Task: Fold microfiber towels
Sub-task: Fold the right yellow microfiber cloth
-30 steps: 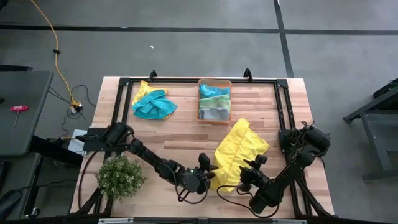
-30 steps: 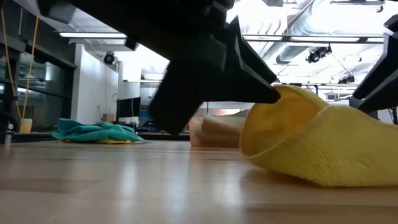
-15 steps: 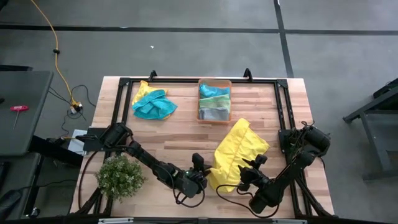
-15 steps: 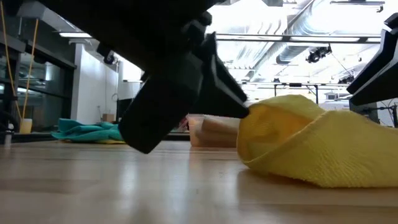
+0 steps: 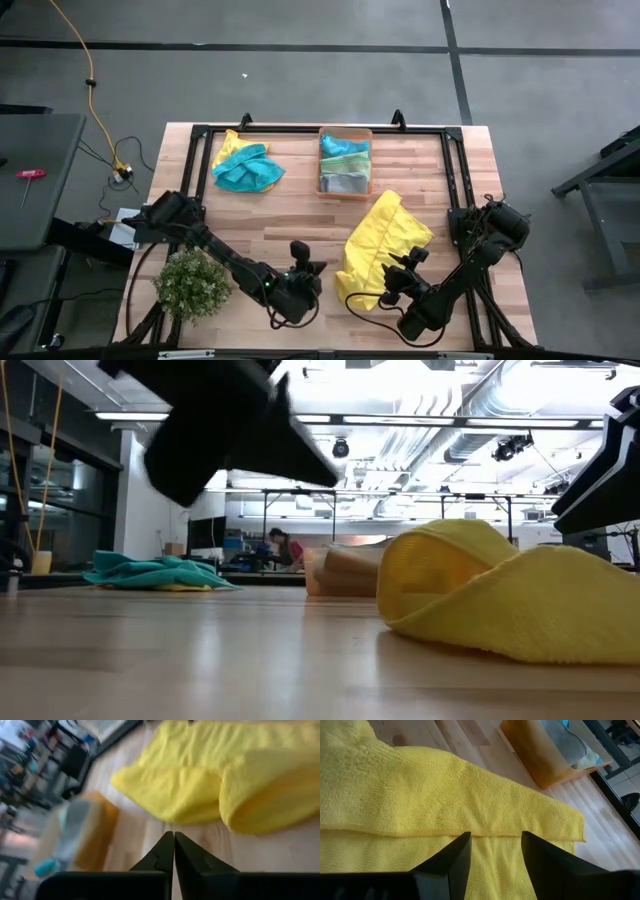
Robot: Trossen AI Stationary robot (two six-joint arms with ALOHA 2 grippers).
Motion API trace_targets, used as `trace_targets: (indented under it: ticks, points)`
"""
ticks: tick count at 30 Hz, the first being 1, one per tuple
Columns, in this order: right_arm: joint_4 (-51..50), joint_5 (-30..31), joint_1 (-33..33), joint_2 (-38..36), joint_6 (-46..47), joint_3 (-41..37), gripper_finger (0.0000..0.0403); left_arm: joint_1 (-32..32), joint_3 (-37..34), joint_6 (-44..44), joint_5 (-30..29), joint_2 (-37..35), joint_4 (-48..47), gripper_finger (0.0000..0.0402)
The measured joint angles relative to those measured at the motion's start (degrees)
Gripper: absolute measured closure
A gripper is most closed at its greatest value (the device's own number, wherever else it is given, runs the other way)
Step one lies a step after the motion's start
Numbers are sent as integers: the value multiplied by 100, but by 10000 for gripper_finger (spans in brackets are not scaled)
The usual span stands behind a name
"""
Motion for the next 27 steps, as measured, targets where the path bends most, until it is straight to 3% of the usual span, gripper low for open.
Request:
trace_targets:
  ticks: [6, 10, 15, 21, 27]
  points:
    - [38, -5, -12, 0, -2, -4, 236, 6, -4, -1269, 466, -83, -1221, 399]
    - [46, -10, -55, 0, -2, -4, 236, 85, -4, -1944, 1093, -96, -1901, 401]
    - [68, -81, -91, 0, 0, -7, 236, 228, -4, -2162, 1841, -96, -2351, 398]
    - [68, -143, -98, 0, -2, -9, 236, 255, -4, -2136, 1480, -96, -2371, 389]
    - [68, -150, -98, 0, -2, -9, 236, 203, 50, -1888, 1139, -96, -2377, 344]
